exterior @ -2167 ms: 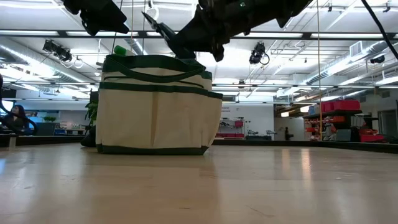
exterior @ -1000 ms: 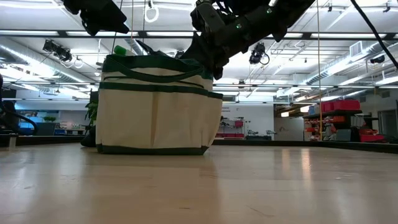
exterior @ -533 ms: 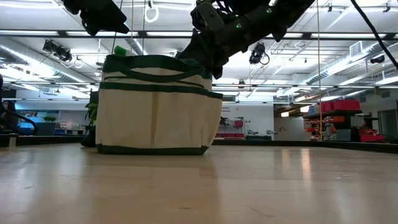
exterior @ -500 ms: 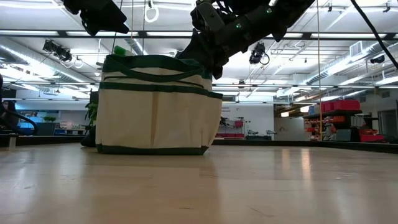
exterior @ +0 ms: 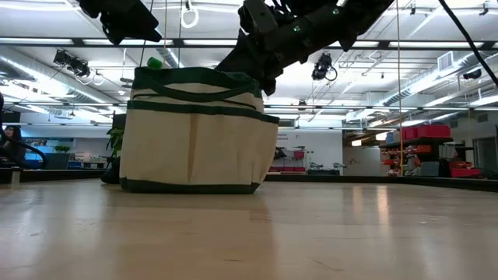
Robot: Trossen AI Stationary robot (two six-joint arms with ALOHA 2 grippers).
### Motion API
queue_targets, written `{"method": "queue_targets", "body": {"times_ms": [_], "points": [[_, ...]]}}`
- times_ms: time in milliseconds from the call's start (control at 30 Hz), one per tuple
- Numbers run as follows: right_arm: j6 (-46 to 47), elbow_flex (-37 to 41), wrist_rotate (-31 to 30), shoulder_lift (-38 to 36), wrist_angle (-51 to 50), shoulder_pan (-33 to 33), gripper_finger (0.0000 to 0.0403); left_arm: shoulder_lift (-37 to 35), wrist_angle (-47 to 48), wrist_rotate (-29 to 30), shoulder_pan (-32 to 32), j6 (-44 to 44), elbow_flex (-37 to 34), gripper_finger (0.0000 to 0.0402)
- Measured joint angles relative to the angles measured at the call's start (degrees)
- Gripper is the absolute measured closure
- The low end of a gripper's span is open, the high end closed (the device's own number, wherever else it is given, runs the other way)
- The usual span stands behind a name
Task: Pick & Place Garden tools in Gardening bag
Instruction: Put the gloves into the gardening bag
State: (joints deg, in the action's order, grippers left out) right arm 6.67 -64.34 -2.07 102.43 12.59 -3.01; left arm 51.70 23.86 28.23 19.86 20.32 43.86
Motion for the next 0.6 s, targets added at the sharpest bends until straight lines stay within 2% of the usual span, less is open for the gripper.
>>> {"method": "queue_targets", "body": {"times_ms": [600], "points": [[0.0,-0.1,0.0,-3.9,0.6,-0.6,0.0284,0.0,-0.1,0.0,0.0,0.0,0.0,0.0228]]}}
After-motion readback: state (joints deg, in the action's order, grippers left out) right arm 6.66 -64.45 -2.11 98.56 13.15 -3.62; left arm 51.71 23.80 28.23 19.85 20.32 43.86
